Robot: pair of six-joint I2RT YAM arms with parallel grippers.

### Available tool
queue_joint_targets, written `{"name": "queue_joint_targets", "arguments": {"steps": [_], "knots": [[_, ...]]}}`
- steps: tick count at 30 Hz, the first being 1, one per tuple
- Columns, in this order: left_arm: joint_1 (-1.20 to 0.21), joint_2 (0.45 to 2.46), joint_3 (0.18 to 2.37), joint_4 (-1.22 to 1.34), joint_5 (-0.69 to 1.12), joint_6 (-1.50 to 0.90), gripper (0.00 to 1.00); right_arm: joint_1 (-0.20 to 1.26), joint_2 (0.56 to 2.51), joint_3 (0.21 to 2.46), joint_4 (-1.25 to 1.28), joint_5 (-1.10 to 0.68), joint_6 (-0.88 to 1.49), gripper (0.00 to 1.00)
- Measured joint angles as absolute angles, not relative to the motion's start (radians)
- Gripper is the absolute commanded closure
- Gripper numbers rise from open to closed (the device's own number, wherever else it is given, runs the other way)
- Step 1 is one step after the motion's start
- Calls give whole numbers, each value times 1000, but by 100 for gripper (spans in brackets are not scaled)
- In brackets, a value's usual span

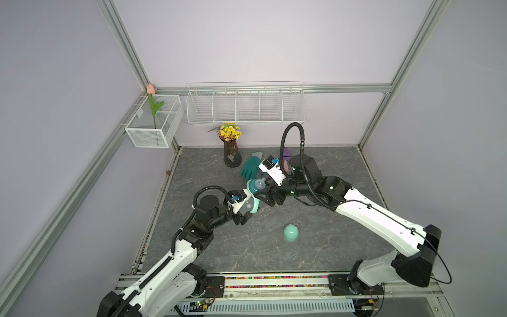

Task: Assemble the baby bottles
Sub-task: Screw the nipple onto the baby bottle.

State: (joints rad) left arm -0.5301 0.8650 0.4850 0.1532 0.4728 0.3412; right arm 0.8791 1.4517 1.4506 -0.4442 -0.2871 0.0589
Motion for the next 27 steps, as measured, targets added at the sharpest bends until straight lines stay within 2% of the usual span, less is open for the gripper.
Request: {"name": "queue_joint_targets", "arguments": {"steps": [3,8,12,17,24,27], "knots": [[-533,865,486,145,522,349,100,879,1452,1453,-436,-305,36,23],[-540,865,487,135,573,352,100,882,1462,1478,-426,-329,13,33],[-545,860,487,133,583,352,100,881,1468,1491,-426,-339,-4,21],[-546,853,487,136,584,351,100,881,1466,1491,-430,-347,-9,15],[-546,853,487,146,583,348,100,878,1452,1488,-457,-368,-16,15],[-546,851,487,149,580,348,100,871,1447,1484,-462,-381,-14,17]]}}
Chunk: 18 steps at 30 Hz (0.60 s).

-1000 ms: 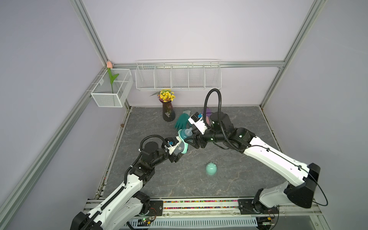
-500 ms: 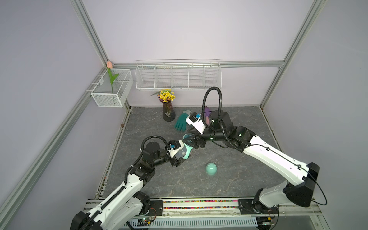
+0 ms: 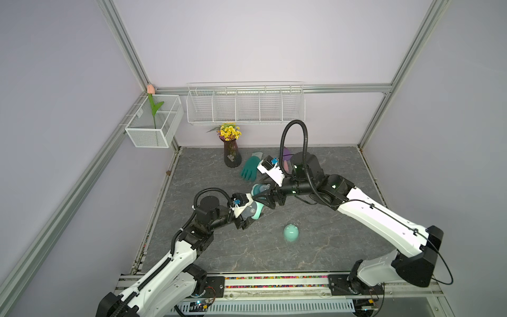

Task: Assemble the baby bottles
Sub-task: Screw the nipple onto the baby bottle.

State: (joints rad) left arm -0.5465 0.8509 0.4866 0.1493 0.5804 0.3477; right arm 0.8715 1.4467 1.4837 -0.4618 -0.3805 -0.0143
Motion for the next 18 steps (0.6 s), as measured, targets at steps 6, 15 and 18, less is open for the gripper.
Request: {"name": "queue_joint_targets", "arguments": {"steps": [6,15,18], "knots": [[-546,850,487,158,578,343,100,864,1444,1474,-477,-401,-4,28],[-546,857,487,152,581,337,76,855,1443,1460,-467,-417,0,58],[-546,873,487,156,585,336,47,850,1442,1452,-466,-415,3,63]]}}
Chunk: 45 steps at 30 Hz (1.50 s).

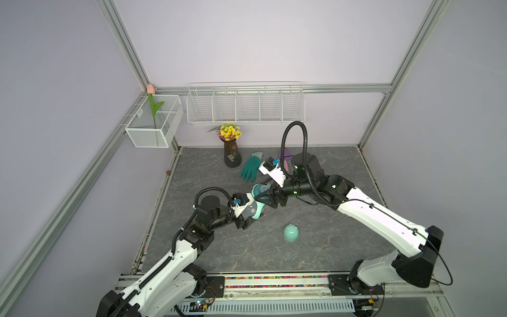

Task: Assemble the baby bottles
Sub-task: Screw the nipple onto the baby bottle, then place the baby bottle at the center of the board.

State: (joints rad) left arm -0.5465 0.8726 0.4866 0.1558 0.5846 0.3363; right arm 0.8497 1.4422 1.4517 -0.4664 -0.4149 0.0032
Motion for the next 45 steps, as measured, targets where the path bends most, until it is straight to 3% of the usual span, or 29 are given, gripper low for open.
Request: {"name": "queue_joint_targets", "arguments": {"steps": [3,4,10,16,23,31,45], "knots": [[-550,891,487,168,584,332,28,842,1440,1447,-470,-407,7,66],[-551,898,487,173,584,330,0,840,1440,1447,-473,-406,8,67],[-551,909,486,187,505,311,1,778,1430,1444,-500,-265,6,73],[-551,908,486,190,316,257,1,736,1434,1399,-499,-85,-21,73],[-551,880,486,190,150,215,1,722,1570,1352,-472,29,-53,74],[-551,857,486,190,27,201,1,722,1679,1329,-458,98,-76,70],[-551,857,485,190,0,202,1,722,1704,1311,-406,115,-75,59]]}}
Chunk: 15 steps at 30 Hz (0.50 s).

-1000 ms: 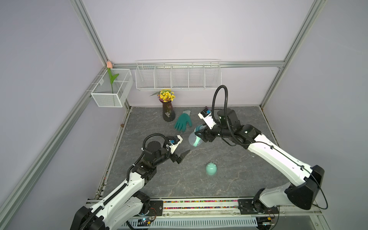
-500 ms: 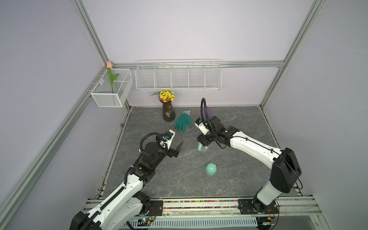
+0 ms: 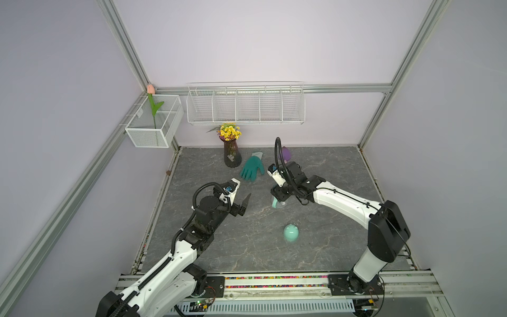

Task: Assemble the baby bottles
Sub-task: Place the baby bottle at the center of the board.

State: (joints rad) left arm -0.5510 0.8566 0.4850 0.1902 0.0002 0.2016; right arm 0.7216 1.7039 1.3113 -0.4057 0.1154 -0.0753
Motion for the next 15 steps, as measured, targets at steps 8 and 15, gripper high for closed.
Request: {"name": "queue_joint_targets", "arguments": {"steps": [8,15], "knots": [[-551,857,485,190,1,202,1,722,1704,1291,-363,116,-64,43],[-551,858,485,189,4,202,1,721,1688,1258,-319,116,-52,36]]}}
